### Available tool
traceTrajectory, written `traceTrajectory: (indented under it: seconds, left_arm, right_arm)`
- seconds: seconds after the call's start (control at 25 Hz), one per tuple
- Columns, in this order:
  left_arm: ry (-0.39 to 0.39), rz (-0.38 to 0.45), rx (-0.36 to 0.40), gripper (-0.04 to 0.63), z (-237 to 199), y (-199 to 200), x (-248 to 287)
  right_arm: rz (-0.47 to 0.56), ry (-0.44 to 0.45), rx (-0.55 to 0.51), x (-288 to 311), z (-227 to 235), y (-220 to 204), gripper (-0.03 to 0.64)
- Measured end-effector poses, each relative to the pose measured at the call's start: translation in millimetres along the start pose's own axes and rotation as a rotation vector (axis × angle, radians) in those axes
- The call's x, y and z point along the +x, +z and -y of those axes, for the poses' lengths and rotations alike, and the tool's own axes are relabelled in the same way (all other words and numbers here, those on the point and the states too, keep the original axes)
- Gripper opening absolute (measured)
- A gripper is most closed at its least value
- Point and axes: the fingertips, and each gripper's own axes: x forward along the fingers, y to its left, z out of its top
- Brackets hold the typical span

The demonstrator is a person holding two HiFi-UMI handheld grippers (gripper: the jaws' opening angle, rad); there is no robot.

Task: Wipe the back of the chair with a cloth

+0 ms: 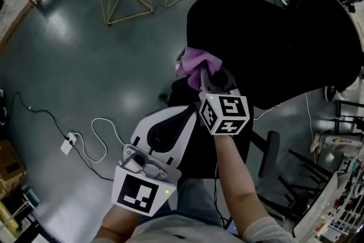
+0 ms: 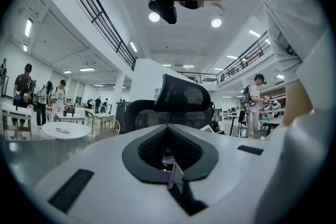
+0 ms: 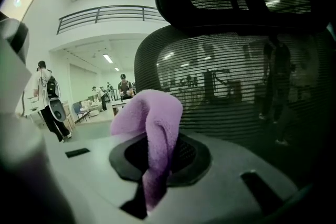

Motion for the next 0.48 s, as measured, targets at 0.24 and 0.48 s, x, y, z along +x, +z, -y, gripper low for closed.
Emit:
traceTrajectory:
  seconds: [0.24,0.48]
  left_arm:
    - [-0.007,-0.003,0.003,0.012,3,-1,4]
    - [-0.020,-0.008,0.004,0.012,12,-4,13]
  right_arm:
    - [-0.004,-0.012,-0.029,0,5,2,0.049]
    - [0.003,-0.046,-0.028,-6,27,4,0.049]
